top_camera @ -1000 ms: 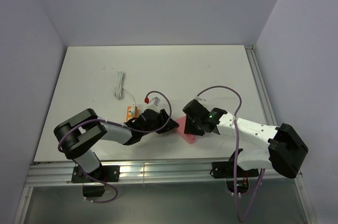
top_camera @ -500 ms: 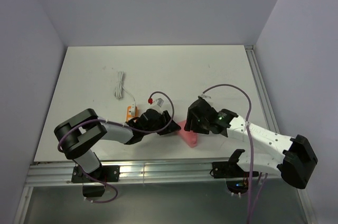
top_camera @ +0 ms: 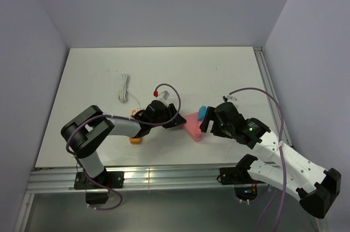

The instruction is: Insert the plug

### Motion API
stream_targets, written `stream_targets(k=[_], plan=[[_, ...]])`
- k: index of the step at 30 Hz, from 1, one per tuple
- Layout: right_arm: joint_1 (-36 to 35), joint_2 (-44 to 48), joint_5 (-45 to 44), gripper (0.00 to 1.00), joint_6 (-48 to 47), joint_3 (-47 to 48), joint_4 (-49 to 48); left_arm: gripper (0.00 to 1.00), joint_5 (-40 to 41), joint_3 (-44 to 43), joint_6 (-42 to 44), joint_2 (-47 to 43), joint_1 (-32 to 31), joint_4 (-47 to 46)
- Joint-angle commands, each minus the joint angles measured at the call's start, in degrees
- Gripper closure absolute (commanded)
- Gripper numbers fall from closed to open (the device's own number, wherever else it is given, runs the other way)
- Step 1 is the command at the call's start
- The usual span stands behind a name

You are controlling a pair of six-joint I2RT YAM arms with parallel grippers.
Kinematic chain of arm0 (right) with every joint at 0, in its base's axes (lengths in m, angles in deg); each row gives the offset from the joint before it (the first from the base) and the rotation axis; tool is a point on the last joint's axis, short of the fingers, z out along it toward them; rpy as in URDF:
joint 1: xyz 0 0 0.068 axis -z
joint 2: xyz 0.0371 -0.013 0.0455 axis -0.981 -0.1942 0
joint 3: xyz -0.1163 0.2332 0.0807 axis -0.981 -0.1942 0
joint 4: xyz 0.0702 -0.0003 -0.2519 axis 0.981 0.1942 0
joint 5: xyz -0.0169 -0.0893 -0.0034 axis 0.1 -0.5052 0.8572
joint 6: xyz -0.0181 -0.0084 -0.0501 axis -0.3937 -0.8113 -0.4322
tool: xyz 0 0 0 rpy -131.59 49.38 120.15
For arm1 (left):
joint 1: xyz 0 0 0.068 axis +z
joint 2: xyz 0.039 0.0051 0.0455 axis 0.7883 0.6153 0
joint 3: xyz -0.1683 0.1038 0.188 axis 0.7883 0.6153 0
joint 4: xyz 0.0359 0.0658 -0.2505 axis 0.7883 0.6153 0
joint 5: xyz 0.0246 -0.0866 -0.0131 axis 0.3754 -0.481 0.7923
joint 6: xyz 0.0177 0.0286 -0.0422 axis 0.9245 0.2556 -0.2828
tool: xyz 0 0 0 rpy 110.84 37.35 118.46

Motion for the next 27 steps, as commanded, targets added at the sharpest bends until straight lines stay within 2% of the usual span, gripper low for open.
stream_targets(k=[1,4,7,8,11,15,21,25,27], plan=[[1.9,2.5,-1.4,0.07,-2.6,0.6,2.7,1.00,2.6,-2.7,6.1,2.8,2.1,6.7],[2.6,3.3,-0.1,0.06,-3.0,1.2,2.2,0.99,2.1,-5.3,7.4,4.9,3.9,7.7],[2.6,3.5,0.5,0.06,-3.4,1.8,1.6,0.73,0.8,-7.3,8.3,7.7,5.7,7.2],[2.6,3.5,0.6,0.06,-3.5,1.8,1.5,0.50,0.1,-7.9,8.9,8.1,6.0,6.8],[2.6,3.5,0.7,0.06,-4.1,1.8,0.8,0.36,-0.9,-9.0,10.0,8.7,7.0,6.9],[2.6,4.2,0.9,0.06,-4.4,1.2,0.0,0.30,-0.8,-10.2,11.7,7.1,7.2,8.4],[2.9,5.0,0.3,0.06,-4.7,1.1,-0.5,0.19,-0.7,-7.3,11.7,-0.9,7.2,9.8],[3.0,5.0,0.2,0.05,-4.8,0.8,-1.8,0.19,-3.8,-5.9,12.2,-9.0,6.5,10.8],[3.1,5.4,0.1,0.02,-4.3,0.4,-2.8,0.19,-3.0,-6.6,12.8,-11.8,5.0,14.5]])
